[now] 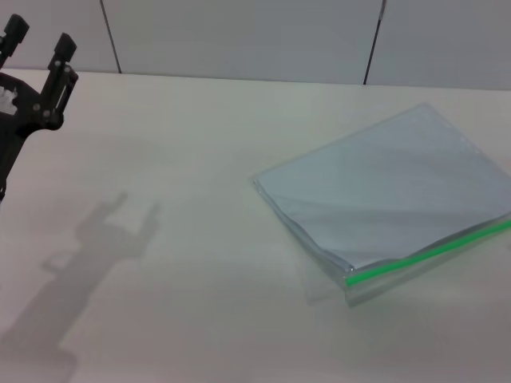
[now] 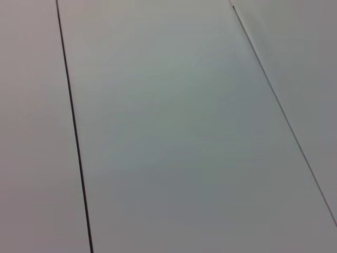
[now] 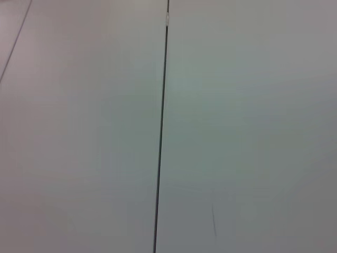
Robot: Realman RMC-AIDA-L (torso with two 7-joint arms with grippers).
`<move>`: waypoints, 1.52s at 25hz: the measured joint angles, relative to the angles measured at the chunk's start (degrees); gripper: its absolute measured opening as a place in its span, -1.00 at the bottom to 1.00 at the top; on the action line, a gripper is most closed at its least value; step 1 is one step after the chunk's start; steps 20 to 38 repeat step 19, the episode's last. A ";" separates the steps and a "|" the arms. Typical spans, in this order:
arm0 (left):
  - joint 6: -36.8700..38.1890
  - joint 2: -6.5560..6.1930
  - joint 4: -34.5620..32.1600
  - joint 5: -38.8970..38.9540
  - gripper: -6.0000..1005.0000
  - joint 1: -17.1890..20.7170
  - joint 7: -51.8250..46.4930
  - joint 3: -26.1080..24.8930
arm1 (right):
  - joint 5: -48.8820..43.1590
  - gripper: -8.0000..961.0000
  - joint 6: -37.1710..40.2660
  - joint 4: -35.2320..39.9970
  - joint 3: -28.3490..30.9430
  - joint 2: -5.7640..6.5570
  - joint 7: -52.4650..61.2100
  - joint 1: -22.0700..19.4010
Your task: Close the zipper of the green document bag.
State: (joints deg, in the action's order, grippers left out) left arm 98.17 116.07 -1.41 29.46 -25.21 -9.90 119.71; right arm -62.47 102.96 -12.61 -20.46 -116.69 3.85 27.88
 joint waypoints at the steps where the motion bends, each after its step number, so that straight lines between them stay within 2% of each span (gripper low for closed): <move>1: 0.02 0.02 -0.02 0.12 0.15 0.00 -0.36 0.00 | -0.01 0.83 0.05 0.00 -0.07 -0.01 0.00 0.00; 38: 0.10 0.21 -0.18 0.34 0.15 -0.10 -1.03 -0.01 | -0.05 0.81 0.36 -0.24 -1.55 -0.03 -0.43 0.76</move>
